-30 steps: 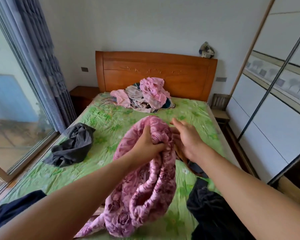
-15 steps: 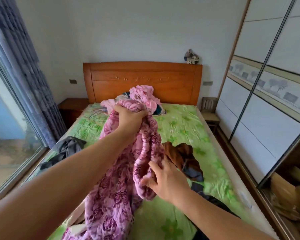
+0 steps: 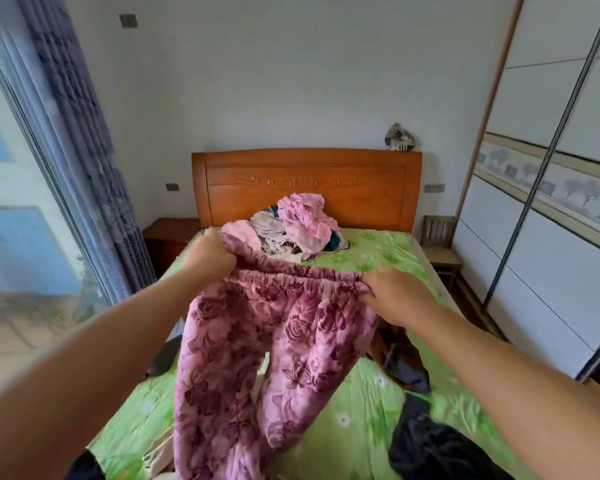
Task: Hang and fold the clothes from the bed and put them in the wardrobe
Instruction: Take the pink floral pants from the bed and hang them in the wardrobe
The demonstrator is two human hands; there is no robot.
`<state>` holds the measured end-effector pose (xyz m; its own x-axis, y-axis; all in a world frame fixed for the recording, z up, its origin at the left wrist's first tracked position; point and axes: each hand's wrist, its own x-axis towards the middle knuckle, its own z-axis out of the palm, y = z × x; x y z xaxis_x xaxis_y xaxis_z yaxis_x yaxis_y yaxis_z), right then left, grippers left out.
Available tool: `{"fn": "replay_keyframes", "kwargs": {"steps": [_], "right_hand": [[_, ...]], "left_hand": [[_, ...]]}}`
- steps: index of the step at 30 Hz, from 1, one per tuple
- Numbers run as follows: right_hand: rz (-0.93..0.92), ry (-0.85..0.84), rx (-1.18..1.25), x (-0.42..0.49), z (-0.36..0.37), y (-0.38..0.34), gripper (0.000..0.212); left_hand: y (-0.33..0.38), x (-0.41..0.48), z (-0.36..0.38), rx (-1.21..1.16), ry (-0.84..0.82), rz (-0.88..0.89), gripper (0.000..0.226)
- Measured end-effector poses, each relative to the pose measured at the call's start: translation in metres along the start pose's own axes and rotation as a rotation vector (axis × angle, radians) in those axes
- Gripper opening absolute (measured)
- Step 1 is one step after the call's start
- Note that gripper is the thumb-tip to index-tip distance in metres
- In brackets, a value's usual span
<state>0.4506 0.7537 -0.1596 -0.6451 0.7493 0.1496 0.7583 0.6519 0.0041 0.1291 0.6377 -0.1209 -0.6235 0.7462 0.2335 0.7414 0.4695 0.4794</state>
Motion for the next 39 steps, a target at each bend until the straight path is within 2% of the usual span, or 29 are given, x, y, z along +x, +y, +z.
{"fn": "replay_keyframes", "kwargs": {"steps": [2, 4, 6, 8, 11, 13, 16, 18, 20, 22, 24, 28, 29, 31, 32, 36, 39], "right_hand": [[0.003, 0.024, 0.035, 0.008, -0.009, -0.002, 0.011], [0.014, 0.031, 0.08, 0.014, -0.017, 0.001, 0.011], [0.013, 0.042, 0.138, 0.019, -0.026, 0.01, 0.036], [0.001, 0.069, 0.15, 0.023, -0.036, 0.022, 0.048], [0.02, 0.11, 0.138, 0.028, -0.057, 0.045, 0.048], [0.053, 0.154, 0.154, 0.031, -0.075, 0.061, 0.043], [0.099, 0.237, 0.147, 0.034, -0.105, 0.077, 0.045], [0.111, 0.262, 0.133, 0.03, -0.123, 0.083, 0.053], [0.12, 0.258, 0.124, 0.02, -0.137, 0.09, 0.053], [0.144, 0.252, 0.118, 0.008, -0.144, 0.097, 0.045], [0.175, 0.254, 0.085, -0.005, -0.147, 0.105, 0.043], [0.253, 0.266, -0.025, -0.038, -0.162, 0.132, 0.031], [0.281, 0.28, -0.05, -0.049, -0.171, 0.14, 0.028], [0.331, 0.325, -0.102, -0.07, -0.19, 0.156, 0.03], [0.348, 0.349, -0.125, -0.079, -0.201, 0.162, 0.034], [0.387, 0.471, -0.101, -0.1, -0.243, 0.173, 0.034], [0.419, 0.52, -0.024, -0.122, -0.269, 0.182, 0.036]], "left_hand": [[-0.005, -0.002, 0.001, 0.183, -0.007, 0.005, 0.043], [-0.006, 0.0, -0.005, 0.315, -0.063, 0.169, 0.057], [-0.005, 0.0, -0.017, 0.277, -0.217, 0.385, 0.058], [0.0, -0.003, -0.03, 0.134, -0.345, 0.507, 0.061], [0.018, -0.01, -0.053, 0.041, -0.361, 0.658, 0.06], [0.033, -0.006, -0.069, 0.057, -0.353, 0.741, 0.05], [0.056, 0.005, -0.089, 0.254, -0.255, 0.831, 0.025], [0.068, 0.007, -0.093, 0.356, -0.262, 0.835, 0.02], [0.075, 0.003, -0.089, 0.327, -0.325, 0.816, 0.032], [0.077, -0.003, -0.077, 0.272, -0.342, 0.827, 0.054], [0.079, -0.008, -0.059, 0.29, -0.304, 0.845, 0.06], [0.096, 0.004, -0.049, 0.257, -0.14, 0.874, 0.021], [0.103, 0.01, -0.054, 0.23, -0.092, 0.875, 0.018], [0.121, 0.022, -0.068, 0.165, 0.008, 0.907, 0.034], [0.133, 0.025, -0.075, 0.126, 0.067, 0.927, 0.035], [0.197, 0.031, -0.093, 0.005, 0.225, 0.995, 0.022], [0.24, 0.031, -0.107, -0.095, 0.253, 1.036, 0.019]]}}
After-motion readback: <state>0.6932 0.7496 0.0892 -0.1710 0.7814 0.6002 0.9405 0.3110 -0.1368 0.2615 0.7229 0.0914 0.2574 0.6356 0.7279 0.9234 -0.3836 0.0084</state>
